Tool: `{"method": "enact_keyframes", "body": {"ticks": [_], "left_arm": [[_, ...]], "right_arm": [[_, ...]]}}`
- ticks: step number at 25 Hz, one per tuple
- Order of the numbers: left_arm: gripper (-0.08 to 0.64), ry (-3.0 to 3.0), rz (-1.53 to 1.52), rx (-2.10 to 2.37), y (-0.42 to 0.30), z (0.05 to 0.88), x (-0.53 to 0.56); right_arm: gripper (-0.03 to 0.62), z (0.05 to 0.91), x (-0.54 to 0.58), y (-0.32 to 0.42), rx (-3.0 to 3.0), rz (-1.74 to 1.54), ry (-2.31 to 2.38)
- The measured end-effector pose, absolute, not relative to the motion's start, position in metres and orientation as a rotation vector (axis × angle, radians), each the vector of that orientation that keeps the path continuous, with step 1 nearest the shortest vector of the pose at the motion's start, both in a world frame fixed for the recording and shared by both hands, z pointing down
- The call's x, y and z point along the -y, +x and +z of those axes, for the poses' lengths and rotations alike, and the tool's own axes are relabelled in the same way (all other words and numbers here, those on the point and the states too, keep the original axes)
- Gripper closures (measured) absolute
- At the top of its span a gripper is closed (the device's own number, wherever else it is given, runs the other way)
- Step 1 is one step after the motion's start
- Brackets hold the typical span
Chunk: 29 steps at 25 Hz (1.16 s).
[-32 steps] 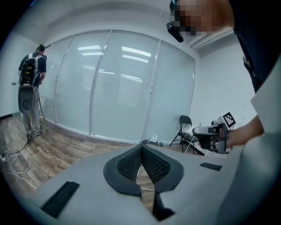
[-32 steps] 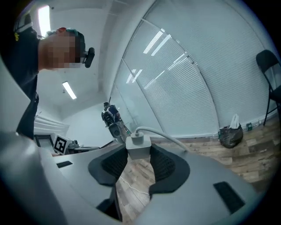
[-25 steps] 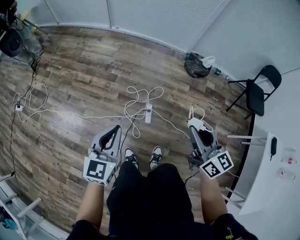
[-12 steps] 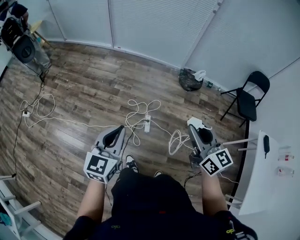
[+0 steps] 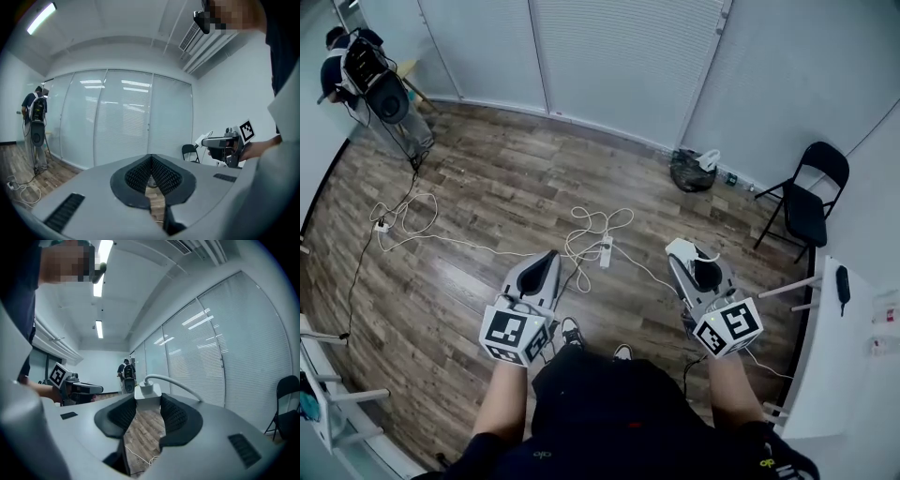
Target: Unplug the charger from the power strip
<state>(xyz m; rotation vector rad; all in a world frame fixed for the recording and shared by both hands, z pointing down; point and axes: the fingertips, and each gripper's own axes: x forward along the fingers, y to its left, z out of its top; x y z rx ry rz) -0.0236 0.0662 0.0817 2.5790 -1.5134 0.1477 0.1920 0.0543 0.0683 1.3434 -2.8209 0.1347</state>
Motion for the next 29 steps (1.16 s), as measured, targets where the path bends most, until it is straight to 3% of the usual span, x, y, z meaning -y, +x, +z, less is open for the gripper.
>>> {"method": "enact_keyframes", "body": {"ticks": [29], "left_arm": [[0.540,2.689,0.082,1.501,-0.081,0.035,-0.074]], "right_arm": [[0.422,0.034,-0.072,0.122,2.800,-0.086,1.398]]}}
